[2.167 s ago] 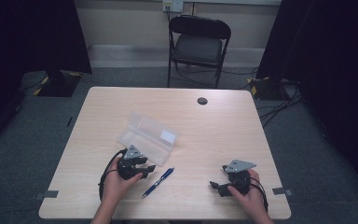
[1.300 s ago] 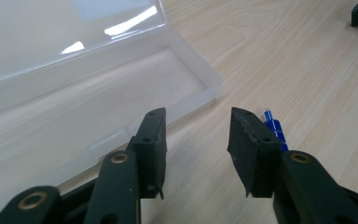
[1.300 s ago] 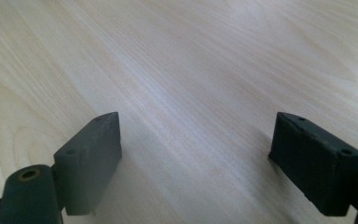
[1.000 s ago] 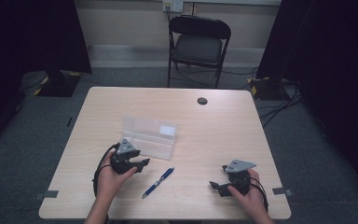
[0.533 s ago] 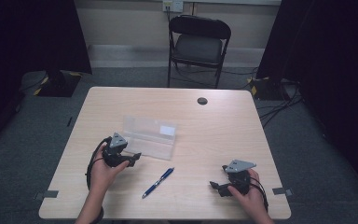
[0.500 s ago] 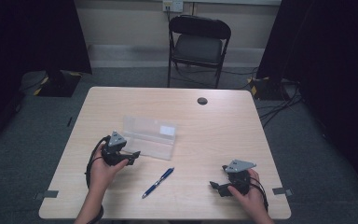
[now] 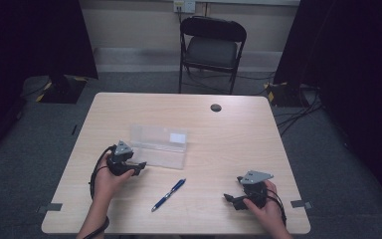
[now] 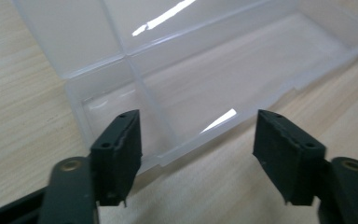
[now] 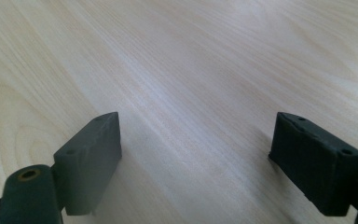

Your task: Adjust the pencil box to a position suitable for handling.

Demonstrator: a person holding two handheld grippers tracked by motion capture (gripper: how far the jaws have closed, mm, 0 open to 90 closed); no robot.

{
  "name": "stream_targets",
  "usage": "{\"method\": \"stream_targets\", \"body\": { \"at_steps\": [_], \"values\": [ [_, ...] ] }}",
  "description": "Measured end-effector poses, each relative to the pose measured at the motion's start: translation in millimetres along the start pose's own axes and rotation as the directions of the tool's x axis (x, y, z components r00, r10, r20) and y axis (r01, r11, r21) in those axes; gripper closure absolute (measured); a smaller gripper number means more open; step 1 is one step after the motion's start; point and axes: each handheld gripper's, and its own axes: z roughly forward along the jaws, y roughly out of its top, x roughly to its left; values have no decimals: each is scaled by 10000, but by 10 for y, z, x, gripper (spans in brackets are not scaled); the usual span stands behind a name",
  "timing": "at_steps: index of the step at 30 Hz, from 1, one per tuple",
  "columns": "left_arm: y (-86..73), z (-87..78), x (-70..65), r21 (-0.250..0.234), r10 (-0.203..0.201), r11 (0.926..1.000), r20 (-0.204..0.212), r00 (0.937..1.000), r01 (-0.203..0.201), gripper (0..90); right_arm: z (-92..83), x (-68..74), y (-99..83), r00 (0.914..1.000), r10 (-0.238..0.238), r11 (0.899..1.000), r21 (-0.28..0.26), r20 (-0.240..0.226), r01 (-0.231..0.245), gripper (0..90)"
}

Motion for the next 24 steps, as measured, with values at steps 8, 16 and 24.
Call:
{"method": "stream_targets", "body": {
  "at_steps": [8, 16, 24],
  "values": [
    [4, -80, -145, 550, 103, 9984, 115, 9999, -109, 521, 0, 0, 0, 10000, -4, 10000, 5, 16, 4, 152],
    [-67, -57, -338, 732, -340, 9969, 591, 9977, 296, 689, -1, 0, 0, 10000, -3, 10000, 4, -4, 3, 152],
    [-57, -39, -450, 643, -535, 9967, 693, 9962, 490, 850, -1, 0, 0, 10000, -8, 10000, 1, -3, 8, 152]
  ]
}}
